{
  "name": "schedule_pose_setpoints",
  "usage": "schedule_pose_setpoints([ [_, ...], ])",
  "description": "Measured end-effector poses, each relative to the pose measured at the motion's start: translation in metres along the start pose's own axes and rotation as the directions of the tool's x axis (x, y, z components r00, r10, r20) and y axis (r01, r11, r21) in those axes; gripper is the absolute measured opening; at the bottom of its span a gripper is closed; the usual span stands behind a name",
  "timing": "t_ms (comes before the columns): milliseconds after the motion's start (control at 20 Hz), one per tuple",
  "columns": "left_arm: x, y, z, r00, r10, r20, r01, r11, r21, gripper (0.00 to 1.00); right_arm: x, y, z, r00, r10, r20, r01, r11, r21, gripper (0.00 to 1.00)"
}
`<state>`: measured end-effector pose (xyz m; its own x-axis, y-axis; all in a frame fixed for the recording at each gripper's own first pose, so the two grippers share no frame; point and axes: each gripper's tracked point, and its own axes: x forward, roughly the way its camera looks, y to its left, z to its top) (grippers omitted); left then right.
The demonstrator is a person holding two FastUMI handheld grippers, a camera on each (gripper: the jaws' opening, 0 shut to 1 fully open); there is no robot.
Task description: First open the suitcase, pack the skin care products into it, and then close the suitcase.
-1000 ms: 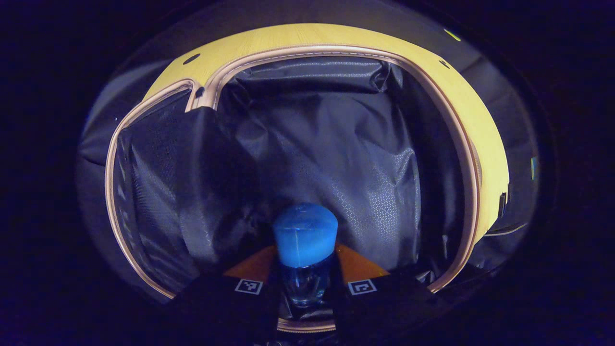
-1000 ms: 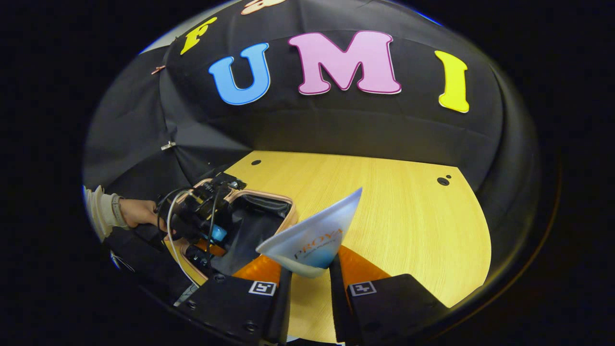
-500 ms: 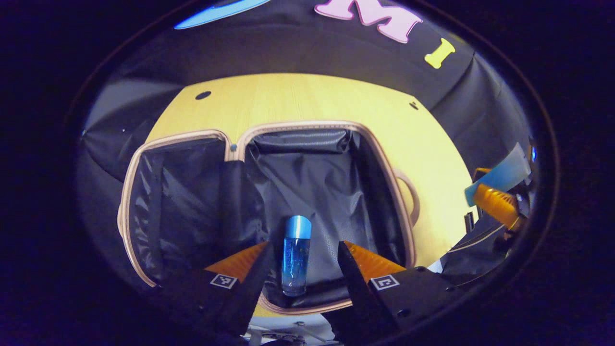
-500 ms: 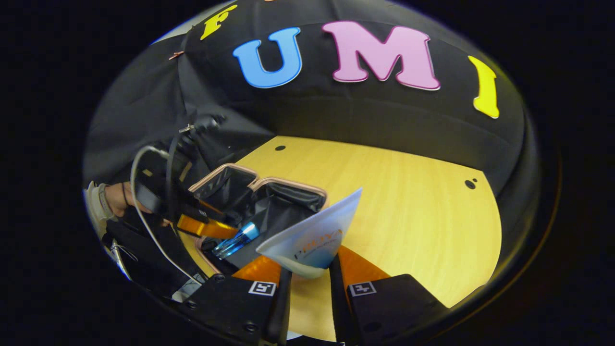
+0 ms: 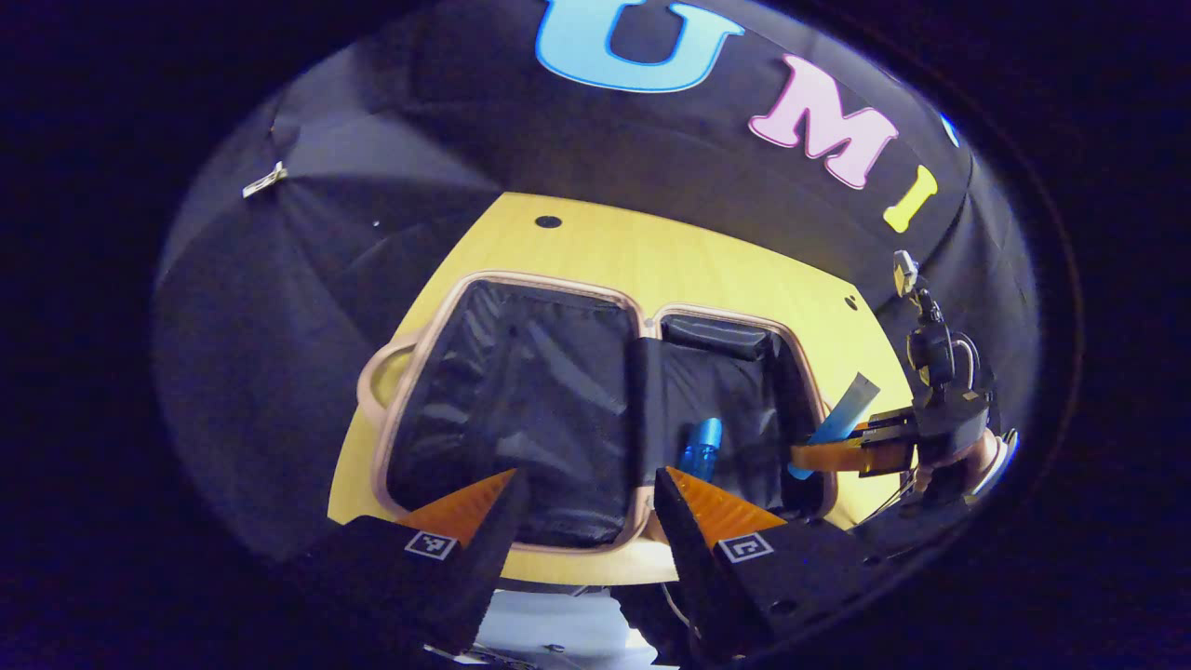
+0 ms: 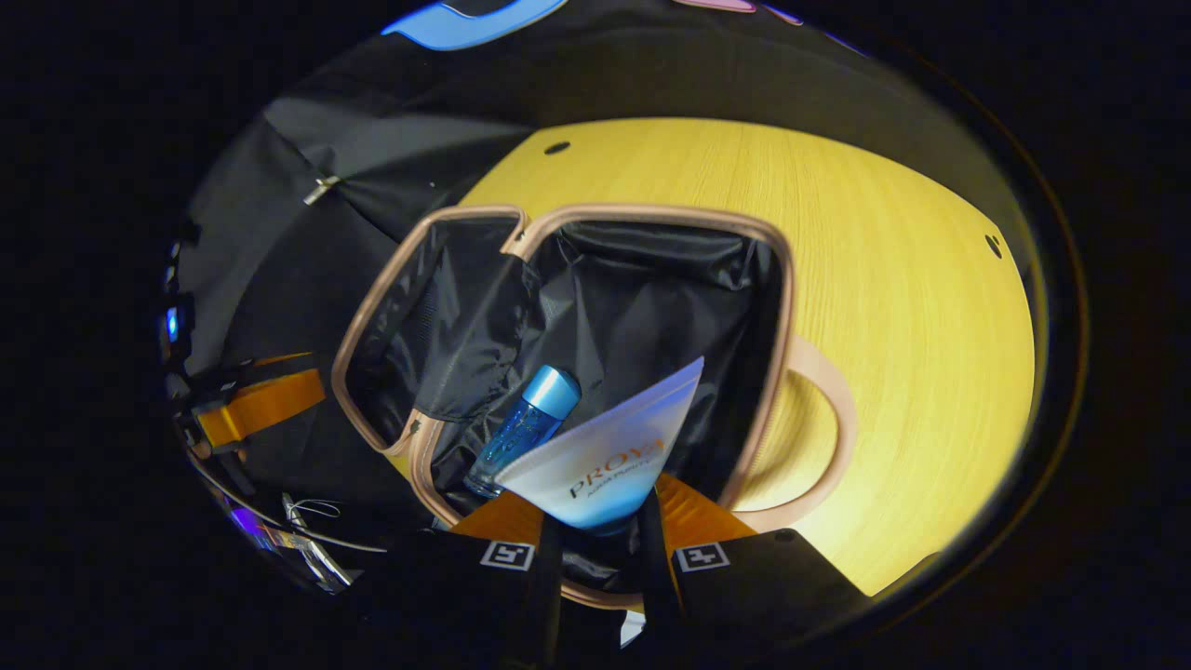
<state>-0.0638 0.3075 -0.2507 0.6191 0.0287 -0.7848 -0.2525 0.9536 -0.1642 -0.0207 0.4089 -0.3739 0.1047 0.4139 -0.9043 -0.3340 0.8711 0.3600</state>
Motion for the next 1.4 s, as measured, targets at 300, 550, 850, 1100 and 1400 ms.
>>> schedule_pose_setpoints([
  [300,-0.012,0.077,-0.037,0.995,0.095,-0.019,-0.097,0.979,-0.177,0.87,0.042,0.016,-0.043,0.955,-0.007,-0.295,0.067,0.978,0.196,0.41],
  [550,-0.028,0.113,-0.032,0.989,0.144,-0.029,-0.147,0.956,-0.254,0.87,0.047,0.011,-0.038,0.956,-0.028,-0.292,0.105,0.963,0.250,0.39],
  [850,0.010,0.151,0.029,0.985,0.171,0.002,-0.164,0.947,-0.276,0.87,0.007,0.030,0.009,1.000,0.003,0.025,-0.005,0.994,0.111,0.98],
  [1100,0.054,0.190,0.075,0.986,0.165,-0.038,-0.167,0.909,-0.382,0.86,-0.058,0.037,0.054,0.948,0.022,0.318,0.002,0.997,-0.073,0.98],
  [1400,0.124,0.212,0.060,0.957,0.184,-0.224,-0.261,0.885,-0.386,0.86,-0.109,0.007,0.066,0.875,-0.029,0.483,0.084,0.992,-0.092,0.98],
])
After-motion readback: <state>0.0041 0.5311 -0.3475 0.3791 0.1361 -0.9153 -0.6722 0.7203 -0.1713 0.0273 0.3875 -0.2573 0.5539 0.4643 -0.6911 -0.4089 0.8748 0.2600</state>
